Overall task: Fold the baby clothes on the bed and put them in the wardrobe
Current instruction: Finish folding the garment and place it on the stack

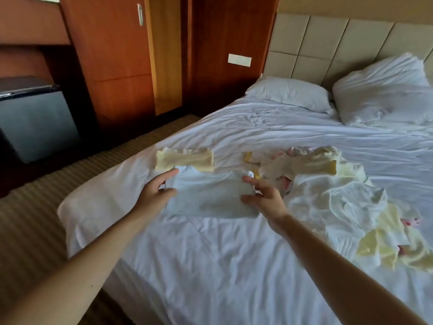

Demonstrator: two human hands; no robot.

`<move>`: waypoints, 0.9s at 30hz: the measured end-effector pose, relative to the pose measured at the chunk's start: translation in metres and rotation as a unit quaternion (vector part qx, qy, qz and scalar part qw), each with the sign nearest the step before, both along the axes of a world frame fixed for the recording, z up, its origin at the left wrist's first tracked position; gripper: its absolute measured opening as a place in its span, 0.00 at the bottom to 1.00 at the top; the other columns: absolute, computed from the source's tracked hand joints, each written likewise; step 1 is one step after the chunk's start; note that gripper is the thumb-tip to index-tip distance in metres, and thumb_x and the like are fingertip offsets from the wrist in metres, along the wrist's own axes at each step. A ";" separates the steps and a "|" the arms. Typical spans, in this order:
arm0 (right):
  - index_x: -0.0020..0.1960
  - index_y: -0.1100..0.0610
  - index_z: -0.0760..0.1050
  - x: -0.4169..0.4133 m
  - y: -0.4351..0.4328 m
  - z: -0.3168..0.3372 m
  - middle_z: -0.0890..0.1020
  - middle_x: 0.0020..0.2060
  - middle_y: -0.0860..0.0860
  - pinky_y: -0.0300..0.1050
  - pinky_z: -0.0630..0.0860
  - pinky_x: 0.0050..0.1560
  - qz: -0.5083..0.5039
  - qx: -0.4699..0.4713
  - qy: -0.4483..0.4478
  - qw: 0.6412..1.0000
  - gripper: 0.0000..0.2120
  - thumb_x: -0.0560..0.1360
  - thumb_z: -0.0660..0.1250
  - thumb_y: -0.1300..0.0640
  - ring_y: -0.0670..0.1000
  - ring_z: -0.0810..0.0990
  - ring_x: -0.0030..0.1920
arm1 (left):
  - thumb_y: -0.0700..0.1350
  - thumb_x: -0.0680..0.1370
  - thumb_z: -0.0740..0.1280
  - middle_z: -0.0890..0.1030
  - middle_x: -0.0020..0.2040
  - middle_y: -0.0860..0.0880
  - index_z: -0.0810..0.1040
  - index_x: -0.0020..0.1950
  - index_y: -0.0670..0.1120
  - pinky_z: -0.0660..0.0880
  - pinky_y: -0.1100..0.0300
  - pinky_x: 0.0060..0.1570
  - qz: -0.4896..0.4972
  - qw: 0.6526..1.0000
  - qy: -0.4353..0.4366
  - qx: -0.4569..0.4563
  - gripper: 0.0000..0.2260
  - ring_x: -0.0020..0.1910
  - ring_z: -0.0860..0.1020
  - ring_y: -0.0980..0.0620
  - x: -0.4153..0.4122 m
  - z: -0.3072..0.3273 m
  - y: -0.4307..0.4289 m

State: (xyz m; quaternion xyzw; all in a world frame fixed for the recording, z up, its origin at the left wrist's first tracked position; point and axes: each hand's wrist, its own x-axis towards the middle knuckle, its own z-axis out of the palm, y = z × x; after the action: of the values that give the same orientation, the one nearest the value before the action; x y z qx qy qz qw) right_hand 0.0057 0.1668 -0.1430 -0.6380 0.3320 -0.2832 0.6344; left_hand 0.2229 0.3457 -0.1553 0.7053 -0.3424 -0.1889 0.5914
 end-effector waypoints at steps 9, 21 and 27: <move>0.63 0.55 0.77 0.160 -0.074 -0.010 0.80 0.42 0.48 0.33 0.78 0.39 0.037 0.012 -0.018 0.999 0.24 0.71 0.68 0.74 0.42 0.79 0.38 | 0.35 0.77 0.64 0.73 0.66 0.57 0.75 0.68 0.56 0.66 0.69 0.61 0.052 0.998 -0.029 0.021 0.23 0.63 0.71 0.60 0.137 -0.019 -0.062; 0.70 0.52 0.72 0.286 -0.160 -0.064 0.77 0.56 0.54 0.32 0.75 0.44 -0.005 -0.045 0.041 0.998 0.28 0.73 0.64 0.71 0.48 0.77 0.47 | 0.32 0.77 0.58 0.69 0.71 0.36 0.70 0.74 0.48 0.64 0.51 0.69 0.094 0.991 -0.071 0.068 0.26 0.70 0.67 0.39 0.234 -0.065 -0.162; 0.70 0.50 0.72 0.313 -0.177 -0.107 0.78 0.55 0.52 0.42 0.76 0.56 -0.035 -0.090 0.097 0.991 0.29 0.72 0.63 0.69 0.50 0.78 0.51 | 0.38 0.79 0.57 0.67 0.73 0.49 0.66 0.75 0.55 0.74 0.56 0.43 0.095 0.977 -0.140 0.128 0.25 0.52 0.78 0.41 0.260 -0.112 -0.179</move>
State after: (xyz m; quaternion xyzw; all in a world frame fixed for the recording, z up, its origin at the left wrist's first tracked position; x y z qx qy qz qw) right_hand 0.3183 -0.0102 -0.2497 -0.7050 0.3873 -0.2713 0.5285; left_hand 0.4829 0.1669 -0.2677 0.8241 -0.3261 -0.0733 0.4573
